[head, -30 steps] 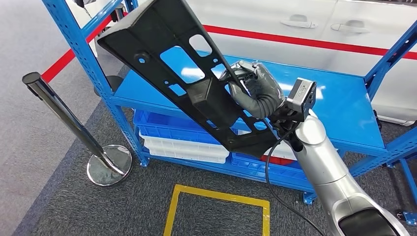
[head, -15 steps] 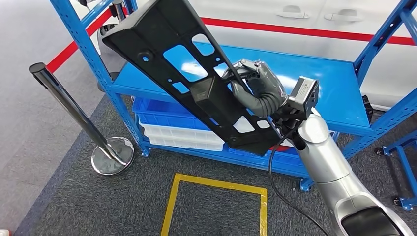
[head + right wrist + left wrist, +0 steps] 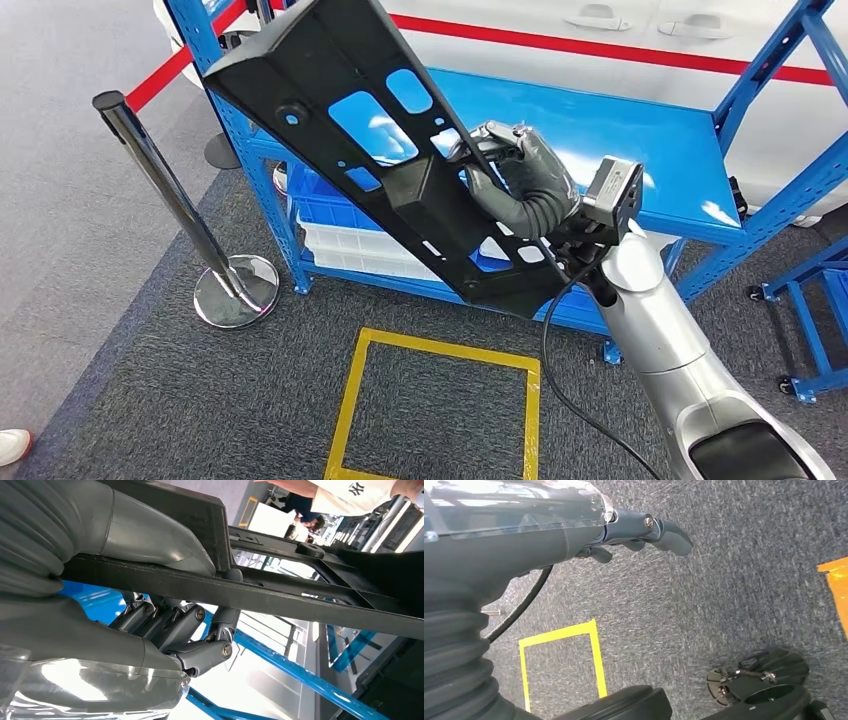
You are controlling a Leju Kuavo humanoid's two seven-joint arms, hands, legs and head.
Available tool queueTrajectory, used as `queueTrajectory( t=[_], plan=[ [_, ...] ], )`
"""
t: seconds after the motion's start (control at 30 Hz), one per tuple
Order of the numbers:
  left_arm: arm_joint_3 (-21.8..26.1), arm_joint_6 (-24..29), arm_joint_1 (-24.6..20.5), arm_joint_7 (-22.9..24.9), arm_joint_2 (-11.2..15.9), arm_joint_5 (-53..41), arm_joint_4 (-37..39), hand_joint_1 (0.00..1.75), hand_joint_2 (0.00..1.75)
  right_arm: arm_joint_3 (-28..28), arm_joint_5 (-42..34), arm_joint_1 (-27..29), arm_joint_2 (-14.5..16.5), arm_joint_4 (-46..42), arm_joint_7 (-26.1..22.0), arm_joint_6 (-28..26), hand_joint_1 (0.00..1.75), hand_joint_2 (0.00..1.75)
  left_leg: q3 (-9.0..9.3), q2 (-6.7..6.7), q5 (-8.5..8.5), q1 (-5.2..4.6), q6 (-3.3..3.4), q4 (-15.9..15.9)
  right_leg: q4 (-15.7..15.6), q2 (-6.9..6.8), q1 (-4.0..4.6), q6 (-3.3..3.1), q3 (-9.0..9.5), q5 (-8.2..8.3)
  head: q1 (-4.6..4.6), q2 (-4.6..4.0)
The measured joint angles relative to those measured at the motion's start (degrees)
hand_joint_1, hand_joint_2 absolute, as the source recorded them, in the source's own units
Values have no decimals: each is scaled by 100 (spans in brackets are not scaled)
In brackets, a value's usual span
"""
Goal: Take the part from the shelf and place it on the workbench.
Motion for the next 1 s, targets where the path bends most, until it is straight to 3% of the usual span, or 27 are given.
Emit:
queueTrajectory(
  t=[0.07, 0.1, 0.17, 0.23, 0.3, 0.37, 0.4, 0.43, 0.47, 0.5, 0.57, 0.63, 0.7, 0.73, 0.77, 0.8, 0.87, 0.9, 0.93, 0.97, 1.0],
  plan=[
    [0, 0, -10, -2, -5, -1, 1, 0, 175, 0, -1, -14, 1, -3, -1, -1, 175, 175, -93, -1, 75, -17, -43, 29, -826, -14, 39, -68, 600, 1, 1, 0],
    [0, 0, -13, -3, -7, -1, 1, 0, 175, 0, -1, -22, 2, -6, -2, -1, 175, 175, -114, 2, 109, -21, -70, 34, -1084, -18, 59, -94, 760, -53, 1, 0],
    [0, 0, -14, -5, -8, -2, 1, 0, 175, 0, -2, -31, 2, -10, -4, -2, 175, 175, -136, 8, 187, -28, -138, 15, -1240, -17, 74, -141, 795, -64, 1, 0],
    [0, 0, -15, -5, -6, -1, 1, 0, 175, 2, -2, -39, 2, -9, -3, -1, 175, 175, -194, 4, 109, -23, -206, 90, -1285, -40, 47, -217, 742, 35, 1, 0],
    [1, 0, -16, -5, -5, 0, 1, 0, 175, 4, -3, -41, -11, -8, -2, 1, 175, 175, -360, 0, -330, 1, -271, 556, -1308, -71, 20, -276, 652, 158, 0, 0],
    [2, 0, -22, 14, -5, -1, 1, 0, 175, 8, -63, -38, -32, 4, 29, 24, 175, 175, -561, 5, -834, 24, -329, 1325, -1280, -78, 20, -290, 506, 267, -1, 0],
    [2, 0, -25, 36, -5, -4, 1, 0, 175, 10, -121, -35, -39, 19, 55, 49, 175, 175, -591, 6, -937, 33, -349, 1596, -1261, -79, 20, -284, 424, 314, -1, 0],
    [2, 0, -26, 62, -5, -8, 1, 0, 175, 11, -186, -33, -40, 40, 85, 78, 175, 175, -532, 6, -912, 43, -363, 1681, -1241, -78, 18, -273, 342, 359, -1, 0],
    [1, 0, -22, 85, -5, -12, 1, 0, 175, 11, -237, -31, -40, 65, 104, 102, 175, 175, -366, 6, -787, 54, -370, 1542, -1218, -75, 15, -259, 265, 400, -1, 0],
    [1, 0, -12, 103, -5, -15, 1, 0, 175, 11, -267, -30, -40, 88, 113, 118, 175, 175, -106, 4, -633, 66, -371, 1207, -1192, -71, 12, -240, 196, 437, -1, 0],
    [1, 0, 11, 122, -4, -21, 1, 0, 175, 10, -287, -33, -45, 120, 117, 127, 175, 175, 406, -19, -515, 64, -335, 423, -1146, -64, 20, -182, 81, 511, -1, 0],
    [1, 0, 30, 128, -3, -30, 1, 0, 175, 9, -293, -34, -51, 143, 117, 129, 175, 175, 577, -44, -533, 38, -267, 63, -1146, -67, 18, -109, 23, 602, -1, 0],
    [2, -1, 39, 135, -2, -39, 2, 0, 175, 9, -297, -30, -49, 171, 116, 132, 175, 175, 506, -35, -432, 37, -179, 17, -1176, -65, 6, -38, -15, 678, -1, 0],
    [2, -2, 36, 139, -1, -42, 3, 0, 175, 8, -299, -28, -43, 186, 117, 132, 175, 175, 458, -23, -369, 44, -129, -10, -1140, -54, 2, -10, -63, 612, -1, 0],
    [2, -3, 30, 143, -1, -44, 4, 0, 175, 7, -301, -26, -36, 199, 117, 132, 175, 175, 397, -11, -292, 54, -79, -35, -1013, -37, 0, 10, -129, 445, 1, 0],
    [2, -4, 22, 145, -1, -44, 5, 0, 175, 5, -302, -23, -28, 212, 117, 132, 175, 175, 330, -1, -219, 61, -43, -51, -754, -22, -6, 21, -219, 176, 1, 0],
    [2, -4, 12, 146, -1, -44, 5, 0, 175, 4, -304, -16, -21, 234, 116, 131, 175, 175, 174, 2, -96, 45, -16, -46, -3, -4, -5, 34, -390, -357, 2, 0],
    [2, -4, 7, 146, -1, -43, 5, 0, 175, 4, -304, -10, -19, 249, 116, 131, 175, 175, 97, 2, -39, 36, -15, -40, 316, -3, -4, 37, -423, -470, 2, 0],
    [2, -4, 2, 146, -1, -43, 5, 0, 175, 4, -304, -5, -18, 262, 116, 131, 175, 175, 21, 2, 15, 27, -16, -32, 467, -3, -2, 31, -378, -441, 2, 0],
    [2, -4, -5, 146, -1, -42, 5, 0, 175, 4, -304, -2, -18, 272, 116, 131, 175, 175, -52, 2, 65, 20, -22, -19, 412, -3, 2, 18, -236, -307, 2, 0],
    [2, -4, -13, 146, -1, -42, 5, 0, 175, 4, -304, -2, -18, 279, 116, 131, 175, 175, -116, 1, 109, 15, -30, -5, 146, -3, 8, -6, 4, -134, 2, 0]
  ],
)
